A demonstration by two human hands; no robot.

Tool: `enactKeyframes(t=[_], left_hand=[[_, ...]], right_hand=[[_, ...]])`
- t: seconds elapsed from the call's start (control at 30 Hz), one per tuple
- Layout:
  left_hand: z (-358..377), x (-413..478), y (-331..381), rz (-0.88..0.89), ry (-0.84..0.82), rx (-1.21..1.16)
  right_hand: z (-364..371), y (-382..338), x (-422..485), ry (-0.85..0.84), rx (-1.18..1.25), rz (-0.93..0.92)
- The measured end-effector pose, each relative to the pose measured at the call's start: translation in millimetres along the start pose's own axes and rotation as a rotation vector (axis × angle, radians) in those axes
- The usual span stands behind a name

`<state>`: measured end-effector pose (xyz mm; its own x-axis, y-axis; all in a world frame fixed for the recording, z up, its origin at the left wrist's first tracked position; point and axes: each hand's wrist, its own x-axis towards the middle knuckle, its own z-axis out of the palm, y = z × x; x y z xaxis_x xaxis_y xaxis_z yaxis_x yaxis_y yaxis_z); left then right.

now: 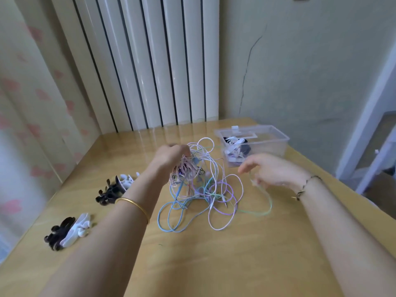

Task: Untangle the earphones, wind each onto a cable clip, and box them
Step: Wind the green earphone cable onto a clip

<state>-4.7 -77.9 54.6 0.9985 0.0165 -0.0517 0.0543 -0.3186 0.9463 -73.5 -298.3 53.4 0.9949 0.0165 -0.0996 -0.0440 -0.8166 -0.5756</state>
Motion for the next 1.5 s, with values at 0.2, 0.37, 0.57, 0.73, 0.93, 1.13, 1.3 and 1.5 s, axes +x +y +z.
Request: enactKeyframes(t=[0.2, 0.37, 0.57, 0.73, 0.93, 1.13, 1.3, 1.5], left_hand=[[5, -6, 6, 0.097, -0.072, 0.069], [5, -10, 8, 0.196, -0.088, 0.051], [3, -9, 7, 0.223, -0.039, 0.018], [2, -9, 2, 0.236, -0.081, 0.198], [4, -9, -9, 0.190, -0.145, 0.440], [-4, 3, -23, 0.098, 0.053, 0.378], [-8, 6, -23, 0.108, 0.105, 0.385], [-12, 17, -31, 0.078, 0.110, 0.409]], right_hand=[[12, -45, 5, 0.596, -0.198, -0.252], [26, -50, 29, 0.440, -0.130, -0.269], [18, -54, 29, 0.449, -0.187, -0.394], [7, -67, 28, 0.636, 0.304, -0.454], [-15, -84, 6, 0.232, 1.473, -0.443], [-6, -56, 13, 0.384, 0.064, -0.218], [2, -46, 7, 0.025, -0.597, 0.033], [6, -30, 0, -0.176, -0.778, 0.169]])
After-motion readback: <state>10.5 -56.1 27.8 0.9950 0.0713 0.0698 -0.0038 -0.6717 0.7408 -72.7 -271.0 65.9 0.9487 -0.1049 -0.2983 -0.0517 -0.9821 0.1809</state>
